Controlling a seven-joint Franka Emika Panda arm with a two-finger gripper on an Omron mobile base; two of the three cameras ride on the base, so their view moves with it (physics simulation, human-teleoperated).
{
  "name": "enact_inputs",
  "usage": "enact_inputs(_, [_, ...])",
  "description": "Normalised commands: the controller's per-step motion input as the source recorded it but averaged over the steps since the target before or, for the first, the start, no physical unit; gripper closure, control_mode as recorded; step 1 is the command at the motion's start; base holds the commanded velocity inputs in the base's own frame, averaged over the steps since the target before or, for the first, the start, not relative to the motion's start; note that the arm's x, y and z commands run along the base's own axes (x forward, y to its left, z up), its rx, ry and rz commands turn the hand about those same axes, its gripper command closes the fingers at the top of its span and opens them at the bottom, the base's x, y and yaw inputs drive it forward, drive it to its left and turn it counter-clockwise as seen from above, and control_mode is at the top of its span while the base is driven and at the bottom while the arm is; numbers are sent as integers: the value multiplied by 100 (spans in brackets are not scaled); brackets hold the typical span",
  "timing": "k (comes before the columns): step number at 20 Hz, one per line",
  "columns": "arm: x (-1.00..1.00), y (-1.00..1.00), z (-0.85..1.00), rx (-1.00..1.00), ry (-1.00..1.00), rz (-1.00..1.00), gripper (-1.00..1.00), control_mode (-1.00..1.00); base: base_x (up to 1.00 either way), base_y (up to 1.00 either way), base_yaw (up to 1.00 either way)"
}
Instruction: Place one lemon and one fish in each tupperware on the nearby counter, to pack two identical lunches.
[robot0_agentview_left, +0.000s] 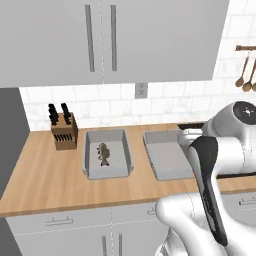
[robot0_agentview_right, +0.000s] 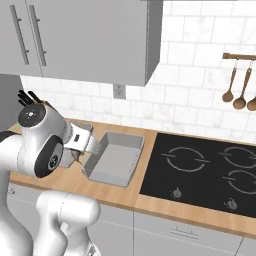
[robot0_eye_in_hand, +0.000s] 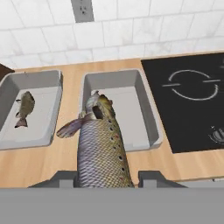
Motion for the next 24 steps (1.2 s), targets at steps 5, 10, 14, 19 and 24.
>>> enact_inputs(5, [71,-3,-59,3,-1,-4,100,-100,0,0,0])
enact_inputs(10, [74,-5,-56,13,4,17,100,-100,0,0,0])
enact_inputs(14, [70,-1,-51,7,10,18,100,-100,0,0,0])
enact_inputs(19, [47,3,-27,0,11,4,100,-100,0,0,0])
enact_inputs(24, [32,0,-21,0,8,0,100,-100,0,0,0])
